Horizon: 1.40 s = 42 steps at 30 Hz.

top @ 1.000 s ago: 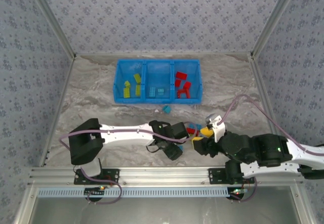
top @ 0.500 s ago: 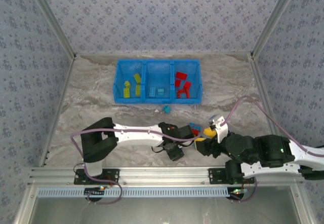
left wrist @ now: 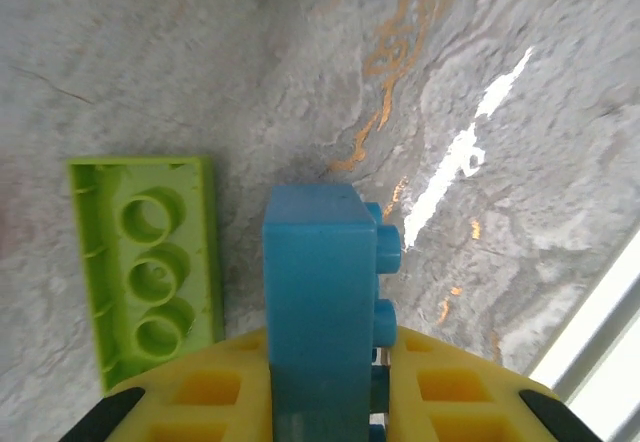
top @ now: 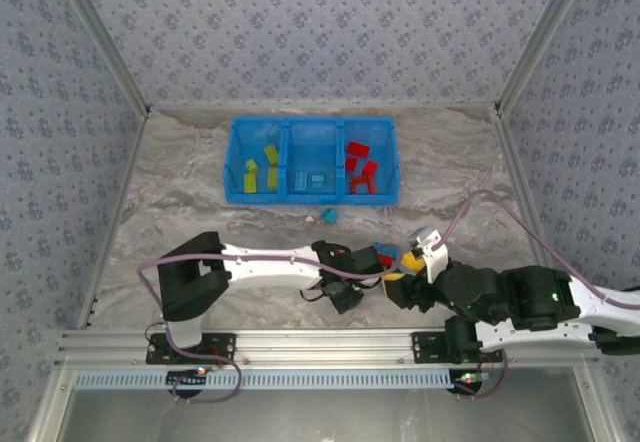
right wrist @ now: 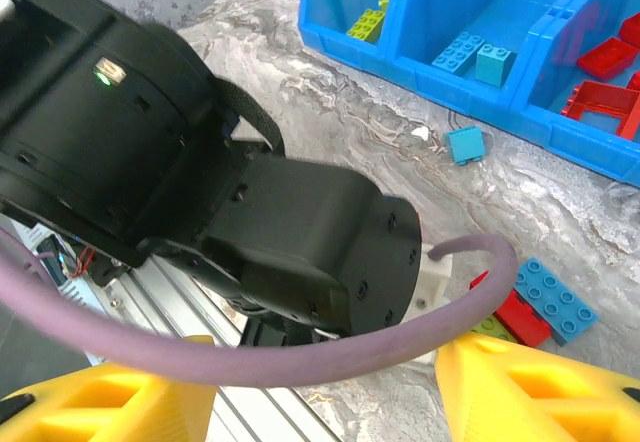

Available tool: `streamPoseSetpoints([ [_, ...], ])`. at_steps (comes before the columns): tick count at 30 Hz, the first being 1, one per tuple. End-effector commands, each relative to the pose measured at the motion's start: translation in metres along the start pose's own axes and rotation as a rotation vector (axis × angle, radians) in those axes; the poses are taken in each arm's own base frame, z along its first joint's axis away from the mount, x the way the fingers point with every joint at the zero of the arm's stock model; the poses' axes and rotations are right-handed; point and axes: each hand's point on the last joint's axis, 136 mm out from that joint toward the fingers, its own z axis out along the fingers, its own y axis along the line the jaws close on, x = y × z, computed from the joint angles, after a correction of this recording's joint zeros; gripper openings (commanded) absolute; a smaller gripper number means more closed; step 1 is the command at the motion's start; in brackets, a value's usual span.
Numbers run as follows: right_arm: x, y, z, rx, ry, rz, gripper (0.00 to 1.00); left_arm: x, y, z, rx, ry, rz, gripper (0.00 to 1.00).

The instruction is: Sort the legos into containers by color

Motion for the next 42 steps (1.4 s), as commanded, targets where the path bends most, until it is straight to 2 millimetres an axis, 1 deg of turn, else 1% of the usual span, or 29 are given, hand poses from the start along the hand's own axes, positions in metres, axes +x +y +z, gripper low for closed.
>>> streamPoseSetpoints([
  [1,-0.015,0.014,0.003,-0.009,-0.004,-0.066,0.62,-0.034,0.009,-0.061,0.018,-0.185,-0.1,0.18],
  [3,-0.019,0.023,0.009,-0.009,0.016,-0.11,0.62,-0.041,0.028,-0.086,0.009,-0.24,-0.179,0.18],
  [5,-0.026,0.033,0.014,-0.015,0.018,-0.145,0.62,-0.044,0.057,-0.108,-0.009,-0.283,-0.269,0.17],
  [7,-0.036,0.04,0.02,-0.015,-0.002,-0.17,0.62,-0.052,0.09,-0.132,-0.025,-0.347,-0.365,0.15],
  [9,-0.047,0.043,0.027,-0.011,-0.034,-0.18,0.61,-0.057,0.123,-0.148,-0.025,-0.391,-0.461,0.14],
  [10,-0.055,0.042,0.031,0.003,-0.052,-0.172,0.61,-0.06,0.143,-0.154,-0.036,-0.407,-0.512,0.14],
  [12,-0.069,0.037,0.042,0.032,-0.079,-0.151,0.6,-0.066,0.173,-0.159,-0.058,-0.426,-0.573,0.14],
  [13,-0.076,0.033,0.048,0.06,-0.091,-0.14,0.6,-0.063,0.189,-0.156,-0.074,-0.404,-0.612,0.14],
  [16,-0.092,0.021,0.065,0.142,-0.106,-0.11,0.6,-0.072,0.23,-0.146,-0.077,-0.399,-0.713,0.14],
  [17,-0.096,0.016,0.072,0.179,-0.103,-0.105,0.6,-0.075,0.241,-0.141,-0.074,-0.392,-0.742,0.14],
  [19,-0.104,0.008,0.08,0.243,-0.108,-0.085,0.6,-0.084,0.257,-0.132,-0.053,-0.385,-0.794,0.14],
  [20,-0.102,0.003,0.087,0.273,-0.095,-0.079,0.6,-0.091,0.265,-0.127,-0.039,-0.383,-0.816,0.15],
  [23,-0.101,-0.006,0.098,0.315,-0.083,-0.036,0.6,-0.111,0.284,-0.111,-0.029,-0.372,-0.875,0.15],
  [25,-0.103,-0.012,0.097,0.326,-0.091,0.003,0.6,-0.123,0.292,-0.1,-0.006,-0.361,-0.918,0.16],
  [26,-0.102,-0.013,0.097,0.324,-0.091,0.019,0.6,-0.128,0.296,-0.094,0.006,-0.351,-0.944,0.16],
  [27,-0.105,-0.013,0.097,0.314,-0.11,0.038,0.6,-0.133,0.299,-0.089,0.017,-0.346,-0.97,0.16],
  [29,-0.102,-0.016,0.098,0.31,-0.108,0.062,0.6,-0.139,0.304,-0.074,0.049,-0.329,-1.028,0.16],
  [30,-0.102,-0.018,0.099,0.312,-0.107,0.068,0.6,-0.139,0.305,-0.064,0.063,-0.313,-1.053,0.16],
  [31,-0.099,-0.019,0.101,0.314,-0.102,0.07,0.6,-0.147,0.307,-0.064,0.08,-0.328,-1.065,0.16],
  [34,-0.095,-0.023,0.104,0.329,-0.094,0.08,0.6,-0.147,0.313,-0.051,0.092,-0.307,-1.117,0.17],
  [36,-0.094,-0.026,0.107,0.337,-0.095,0.082,0.6,-0.145,0.317,-0.045,0.094,-0.303,-1.146,0.17],
  [39,-0.095,-0.026,0.111,0.34,-0.097,0.081,0.6,-0.147,0.319,-0.039,0.117,-0.31,-1.163,0.18],
  [42,-0.097,-0.026,0.114,0.341,-0.095,0.081,0.6,-0.145,0.319,-0.031,0.121,-0.291,-1.17,0.18],
])
